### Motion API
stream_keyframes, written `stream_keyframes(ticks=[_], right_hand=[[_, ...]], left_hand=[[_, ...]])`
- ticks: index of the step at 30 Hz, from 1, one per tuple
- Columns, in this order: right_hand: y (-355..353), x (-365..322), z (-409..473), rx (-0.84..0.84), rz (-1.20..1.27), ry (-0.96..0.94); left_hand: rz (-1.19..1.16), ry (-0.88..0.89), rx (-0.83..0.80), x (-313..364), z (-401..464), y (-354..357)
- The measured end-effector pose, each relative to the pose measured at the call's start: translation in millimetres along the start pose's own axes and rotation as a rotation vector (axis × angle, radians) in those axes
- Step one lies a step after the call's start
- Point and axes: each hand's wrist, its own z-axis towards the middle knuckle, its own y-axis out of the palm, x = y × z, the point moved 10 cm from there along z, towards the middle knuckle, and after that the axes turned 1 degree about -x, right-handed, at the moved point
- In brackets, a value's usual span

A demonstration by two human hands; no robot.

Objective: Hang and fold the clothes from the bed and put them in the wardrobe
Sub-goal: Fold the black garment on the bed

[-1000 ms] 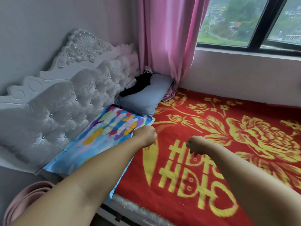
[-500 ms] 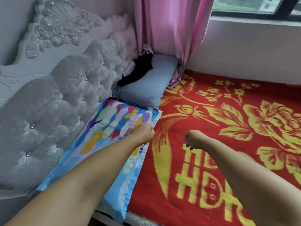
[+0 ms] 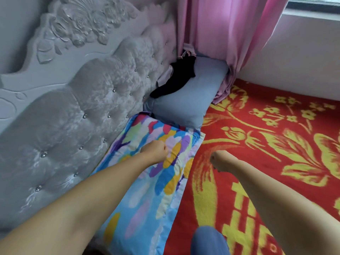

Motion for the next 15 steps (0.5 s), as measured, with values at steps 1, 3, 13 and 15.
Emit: stream_keyframes(ticks=[1, 3, 13, 15], right_hand=[[-2, 3, 16, 0.002, 0.006, -0.002], [-5, 14, 50, 0.009, 0.044, 0.012], [7, 52, 299, 0.089, 0.054, -0.009], [25, 63, 342, 0.099, 0.135, 0.042]], left_hand=[[0.002, -0.014, 0.005, -10, 5, 0], [0.017, -0.046, 0.013, -31, 17, -1], [-0.025, -0.144, 0.076, -77, 236, 3], [-0.023, -0.125, 0.131, -73, 285, 8]])
